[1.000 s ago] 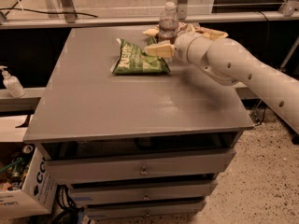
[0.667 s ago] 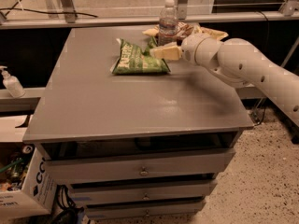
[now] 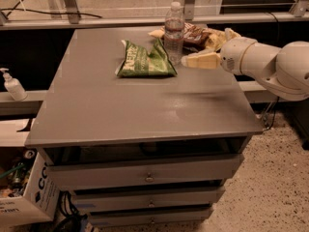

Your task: Move water bottle near brown chip bag

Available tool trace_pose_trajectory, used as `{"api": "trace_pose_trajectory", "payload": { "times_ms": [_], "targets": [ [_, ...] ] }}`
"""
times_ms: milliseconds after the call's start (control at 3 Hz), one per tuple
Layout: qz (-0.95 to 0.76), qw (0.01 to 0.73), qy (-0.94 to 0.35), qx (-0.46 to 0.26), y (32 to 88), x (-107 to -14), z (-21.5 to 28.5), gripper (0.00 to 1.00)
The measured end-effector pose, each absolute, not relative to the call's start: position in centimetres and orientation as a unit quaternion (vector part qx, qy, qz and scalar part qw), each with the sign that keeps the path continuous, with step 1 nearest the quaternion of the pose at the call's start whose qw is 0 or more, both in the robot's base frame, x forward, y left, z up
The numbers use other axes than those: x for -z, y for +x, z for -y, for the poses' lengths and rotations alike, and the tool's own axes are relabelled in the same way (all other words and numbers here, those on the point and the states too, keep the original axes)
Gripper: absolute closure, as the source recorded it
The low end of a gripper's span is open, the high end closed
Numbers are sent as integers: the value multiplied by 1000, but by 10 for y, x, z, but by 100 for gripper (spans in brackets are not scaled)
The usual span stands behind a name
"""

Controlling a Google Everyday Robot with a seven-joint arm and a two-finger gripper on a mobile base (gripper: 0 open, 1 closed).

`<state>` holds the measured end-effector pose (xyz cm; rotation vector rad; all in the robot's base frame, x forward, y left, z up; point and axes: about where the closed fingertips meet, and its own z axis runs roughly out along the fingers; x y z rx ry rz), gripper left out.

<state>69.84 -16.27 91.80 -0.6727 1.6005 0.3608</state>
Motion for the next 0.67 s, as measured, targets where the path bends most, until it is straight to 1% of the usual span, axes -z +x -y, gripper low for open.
{"api": "trace_pose_trajectory", "payload": {
  "times_ms": [667],
  "targets": [
    [-698,630,-305,-153,698,-917,163,0]
  ]
}}
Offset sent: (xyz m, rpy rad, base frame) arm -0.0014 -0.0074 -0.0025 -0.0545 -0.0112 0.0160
